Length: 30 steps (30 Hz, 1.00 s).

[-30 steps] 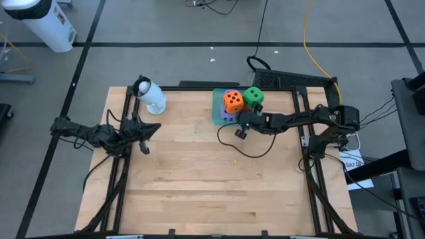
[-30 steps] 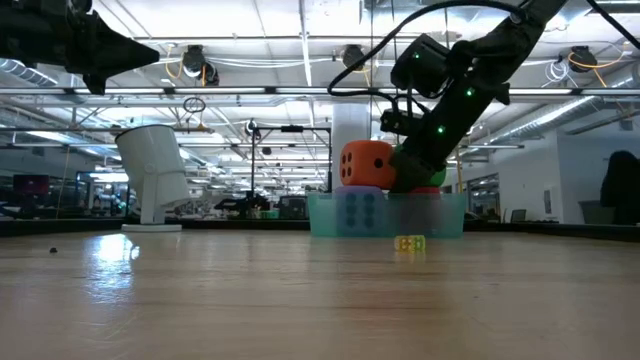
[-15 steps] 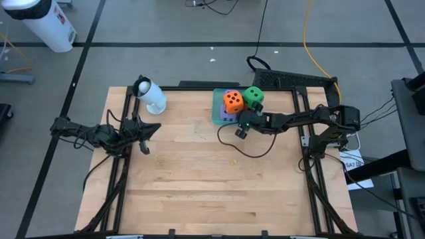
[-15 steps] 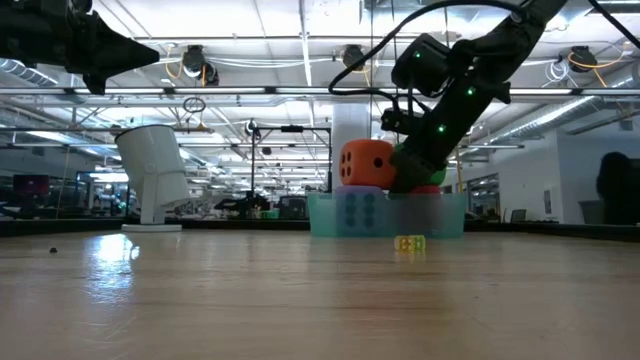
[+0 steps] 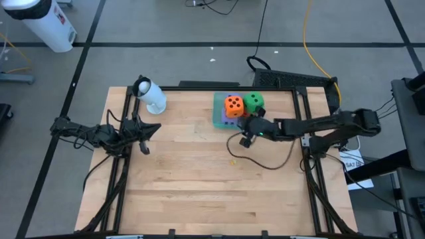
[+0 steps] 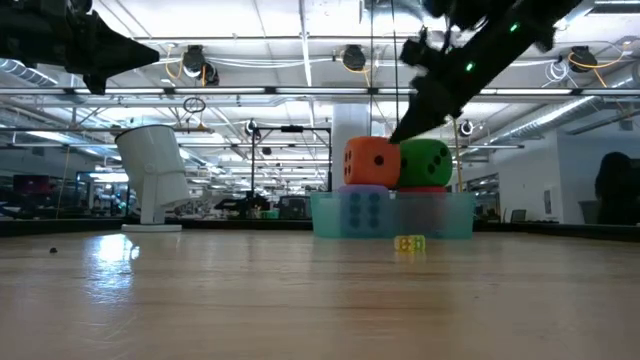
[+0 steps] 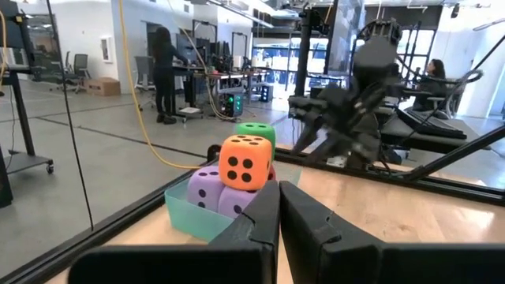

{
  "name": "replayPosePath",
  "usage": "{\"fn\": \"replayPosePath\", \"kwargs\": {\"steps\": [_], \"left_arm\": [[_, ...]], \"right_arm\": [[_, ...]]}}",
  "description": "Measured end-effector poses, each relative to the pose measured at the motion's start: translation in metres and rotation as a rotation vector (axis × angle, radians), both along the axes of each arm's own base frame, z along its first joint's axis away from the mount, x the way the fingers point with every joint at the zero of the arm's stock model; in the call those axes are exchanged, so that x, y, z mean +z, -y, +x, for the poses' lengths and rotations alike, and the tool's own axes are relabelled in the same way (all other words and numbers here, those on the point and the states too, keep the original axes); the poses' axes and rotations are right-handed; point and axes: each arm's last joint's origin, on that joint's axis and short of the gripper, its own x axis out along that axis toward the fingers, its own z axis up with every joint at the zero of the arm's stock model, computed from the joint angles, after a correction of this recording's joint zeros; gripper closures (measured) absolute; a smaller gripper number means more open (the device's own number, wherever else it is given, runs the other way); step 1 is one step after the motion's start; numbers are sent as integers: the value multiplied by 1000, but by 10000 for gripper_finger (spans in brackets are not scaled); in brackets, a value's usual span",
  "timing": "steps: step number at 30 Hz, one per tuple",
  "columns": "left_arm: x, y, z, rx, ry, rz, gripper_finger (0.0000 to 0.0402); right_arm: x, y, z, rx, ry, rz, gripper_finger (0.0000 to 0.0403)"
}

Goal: Pick & Place Dice
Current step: Put the small green die into the bin

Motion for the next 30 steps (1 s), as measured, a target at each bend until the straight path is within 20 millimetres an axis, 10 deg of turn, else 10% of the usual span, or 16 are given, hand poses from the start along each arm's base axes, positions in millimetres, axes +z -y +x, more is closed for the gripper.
{"fn": "replayPosePath", "kwargs": {"steps": [8, 15, 30], "left_arm": [[0, 0, 0, -1, 1, -1, 382], [0, 0, 0, -2, 4, -9, 382], [0, 0, 0, -2, 1, -1, 382]], "right_arm": [[25, -43, -44, 315, 343, -132, 321], [4, -48, -101, 434, 714, -123, 368], [-25, -36, -128, 364, 713, -97, 402]]}}
